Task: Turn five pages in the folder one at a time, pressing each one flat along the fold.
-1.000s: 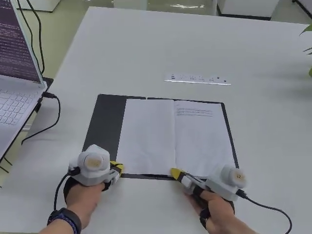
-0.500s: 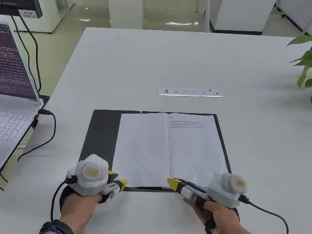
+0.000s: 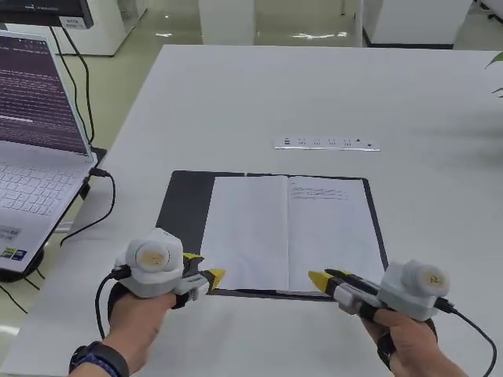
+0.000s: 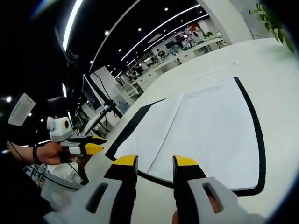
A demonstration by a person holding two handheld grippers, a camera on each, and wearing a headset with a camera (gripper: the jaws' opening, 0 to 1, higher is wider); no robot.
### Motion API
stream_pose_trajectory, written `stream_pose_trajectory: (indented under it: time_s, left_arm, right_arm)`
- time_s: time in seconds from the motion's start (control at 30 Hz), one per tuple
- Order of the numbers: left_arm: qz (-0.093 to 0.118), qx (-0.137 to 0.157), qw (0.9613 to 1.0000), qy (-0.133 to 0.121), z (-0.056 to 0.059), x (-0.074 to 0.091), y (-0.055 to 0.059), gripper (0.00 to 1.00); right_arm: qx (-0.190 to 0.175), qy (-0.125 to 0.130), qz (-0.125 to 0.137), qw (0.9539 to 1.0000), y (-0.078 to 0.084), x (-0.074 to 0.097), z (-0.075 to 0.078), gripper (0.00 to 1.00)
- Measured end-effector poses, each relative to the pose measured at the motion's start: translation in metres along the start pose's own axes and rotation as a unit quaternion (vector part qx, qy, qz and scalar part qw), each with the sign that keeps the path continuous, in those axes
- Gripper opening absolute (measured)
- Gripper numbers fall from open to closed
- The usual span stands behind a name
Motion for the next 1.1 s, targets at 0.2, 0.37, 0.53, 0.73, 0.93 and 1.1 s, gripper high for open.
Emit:
stream_pose_trajectory:
  time_s: [0.2,0.37,0.53,0.73,0.93,1.1]
  left_arm:
    - [0.009,-0.011,0.9999,-0.007,0.000,0.015,-0.007,0.32]
    - [0.019,-0.023,0.9995,-0.012,-0.003,0.028,-0.015,0.34]
    - [0.034,-0.024,0.9990,-0.018,-0.005,0.042,-0.024,0.37]
    - [0.043,-0.030,0.9982,-0.027,-0.007,0.055,-0.024,0.38]
    - [0.045,-0.031,0.9979,-0.035,-0.007,0.071,-0.019,0.41]
    - [0.054,-0.014,0.9975,-0.043,-0.009,0.082,-0.014,0.46]
  right_arm:
    - [0.051,-0.002,-0.022,0.9984,-0.008,0.015,0.003,0.36]
    - [0.057,0.008,-0.007,0.9983,-0.017,0.029,0.006,0.38]
    - [0.065,0.019,0.003,0.9977,-0.024,0.041,0.009,0.41]
    - [0.081,0.029,-0.001,0.9963,-0.024,0.052,0.010,0.44]
    - [0.087,0.036,0.001,0.9956,-0.022,0.064,0.008,0.48]
    - [0.091,0.040,-0.001,0.9951,-0.019,0.071,0.006,0.50]
Point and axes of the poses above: the centre of the closed fingertips' face, and the gripper's own axes: x roughly backward along the fingers, z roughly to its right, y roughly out of its underside, the point moved 9 cm from there along x, roughly backward along the fingers, and after that the axes turned 11 degrees about x, right-handed, at the moved point
